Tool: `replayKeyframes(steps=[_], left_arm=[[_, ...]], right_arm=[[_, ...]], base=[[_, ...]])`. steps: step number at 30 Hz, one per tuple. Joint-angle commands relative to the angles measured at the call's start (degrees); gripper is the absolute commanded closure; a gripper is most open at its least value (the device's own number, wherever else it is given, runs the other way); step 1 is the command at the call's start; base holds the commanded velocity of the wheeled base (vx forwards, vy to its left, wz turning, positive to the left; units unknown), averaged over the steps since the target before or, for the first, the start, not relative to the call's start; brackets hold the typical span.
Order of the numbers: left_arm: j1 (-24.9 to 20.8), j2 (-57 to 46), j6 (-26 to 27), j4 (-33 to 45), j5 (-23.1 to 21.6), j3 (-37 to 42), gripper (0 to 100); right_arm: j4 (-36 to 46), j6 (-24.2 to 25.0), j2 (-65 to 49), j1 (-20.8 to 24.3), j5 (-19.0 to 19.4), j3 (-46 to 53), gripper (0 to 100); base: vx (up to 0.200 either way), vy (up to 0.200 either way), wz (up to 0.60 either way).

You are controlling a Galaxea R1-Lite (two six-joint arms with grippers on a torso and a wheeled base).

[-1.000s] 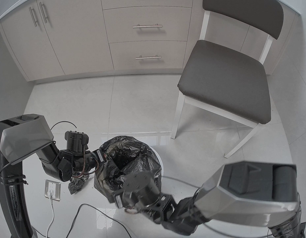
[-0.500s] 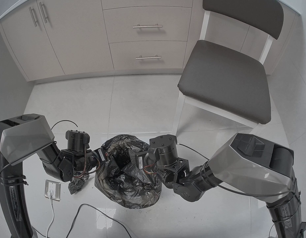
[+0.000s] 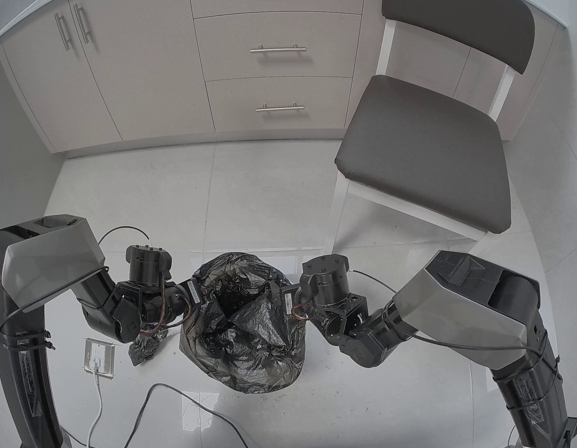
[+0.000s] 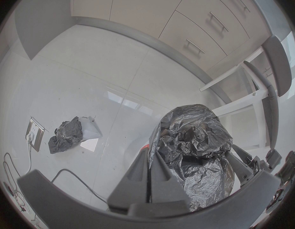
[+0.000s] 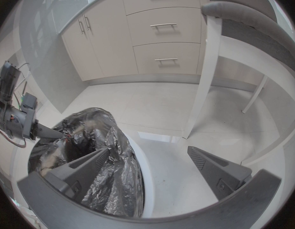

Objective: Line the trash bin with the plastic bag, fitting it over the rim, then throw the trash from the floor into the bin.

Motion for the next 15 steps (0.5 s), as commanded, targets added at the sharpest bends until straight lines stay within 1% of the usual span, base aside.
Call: replayKeyframes(steps=[1,7,8,10,15], left_arm=[[0.0,0.5,0.0,-0.1,0.0,-0.2,100],[0.0,0.6,0.0,-0.1,0.0,-0.5,100],[0.0,0.6,0.0,-0.1,0.0,-0.5,100],[0.0,0.6,0.1,-0.1,0.0,-0.5,100],[0.0,0.5,0.0,-0.1,0.0,-0.5,100]], right_arm=[[0.0,-1.0,2.2,-1.2,0.0,-1.9,0],[2.6,-0.9,3.5,-1.9,0.1,-4.9,0],[4.1,-0.6,4.0,-2.1,0.0,-7.0,0],[4.6,-0.6,4.6,-2.4,0.0,-8.8,0],[6.3,-0.7,4.5,-2.4,0.0,-10.8,0]], base=[[0.000,0.000,0.00],[0.000,0.000,0.00],[0.000,0.000,0.00],[0.000,0.000,0.00],[0.000,0.000,0.00]])
